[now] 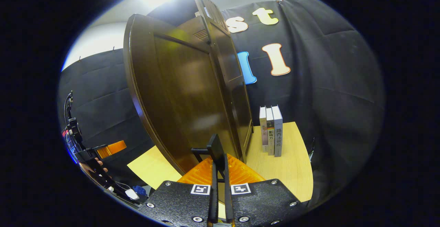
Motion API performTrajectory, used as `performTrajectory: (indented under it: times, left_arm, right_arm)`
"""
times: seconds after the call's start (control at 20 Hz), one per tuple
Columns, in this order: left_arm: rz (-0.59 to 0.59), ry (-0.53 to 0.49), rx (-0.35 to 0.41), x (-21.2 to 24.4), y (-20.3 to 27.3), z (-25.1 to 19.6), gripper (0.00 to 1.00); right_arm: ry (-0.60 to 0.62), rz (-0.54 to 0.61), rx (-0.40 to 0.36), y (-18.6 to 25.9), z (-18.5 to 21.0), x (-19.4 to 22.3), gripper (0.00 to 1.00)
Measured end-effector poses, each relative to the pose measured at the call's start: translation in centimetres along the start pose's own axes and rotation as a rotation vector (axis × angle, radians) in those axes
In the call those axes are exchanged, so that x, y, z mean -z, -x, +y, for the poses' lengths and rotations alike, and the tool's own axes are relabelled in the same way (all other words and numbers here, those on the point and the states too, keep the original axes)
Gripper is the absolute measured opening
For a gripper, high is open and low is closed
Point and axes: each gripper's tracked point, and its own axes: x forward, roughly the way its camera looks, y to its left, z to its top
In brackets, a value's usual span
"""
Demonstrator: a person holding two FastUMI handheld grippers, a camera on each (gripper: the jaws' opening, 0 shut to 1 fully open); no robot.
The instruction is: Open the right door of the double-door shoe cabinet with the right hand, and open the left door with the left hand.
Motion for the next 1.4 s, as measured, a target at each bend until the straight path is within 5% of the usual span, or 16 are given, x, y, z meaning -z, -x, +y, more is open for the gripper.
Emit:
performTrajectory:
  times: [0.15,0.3,0.35,0.4,0.6,0.9,1.4]
  left_arm:
    - [-0.003,-0.007,-0.038,0.2,-0.1,1.3,0.89]
    - [-0.021,-0.008,-0.041,-0.1,-1.3,2.1,0.99]
    - [-0.02,0.003,-0.031,-0.2,-1.8,2.2,0.89]
    - [-0.016,0.018,-0.011,-0.2,-2.2,2.0,0.99]
    - [-0.008,0.024,0.087,-0.4,-4.1,1.5,0.99]
    - [-0.065,-0.081,0.237,-2.4,-5.6,-0.9,0.99]
    - [-0.104,-0.11,0.443,-2.3,-7.7,-3.6,0.94]
  right_arm:
    - [-0.045,0.011,-0.017,0.1,0.0,0.3,0.11]
    - [-0.098,0.029,0.014,1.2,-0.3,0.6,0.14]
    - [-0.098,0.04,0.038,1.8,-0.5,0.9,0.25]
    - [-0.094,0.052,0.069,2.6,-1.0,1.1,0.36]
    - [-0.105,0.009,0.311,4.4,-4.5,0.6,0.94]
    - [-0.098,-0.03,0.687,6.7,-6.4,2.0,0.95]
    - [-0.083,-0.183,0.906,8.0,-1.4,1.5,0.96]
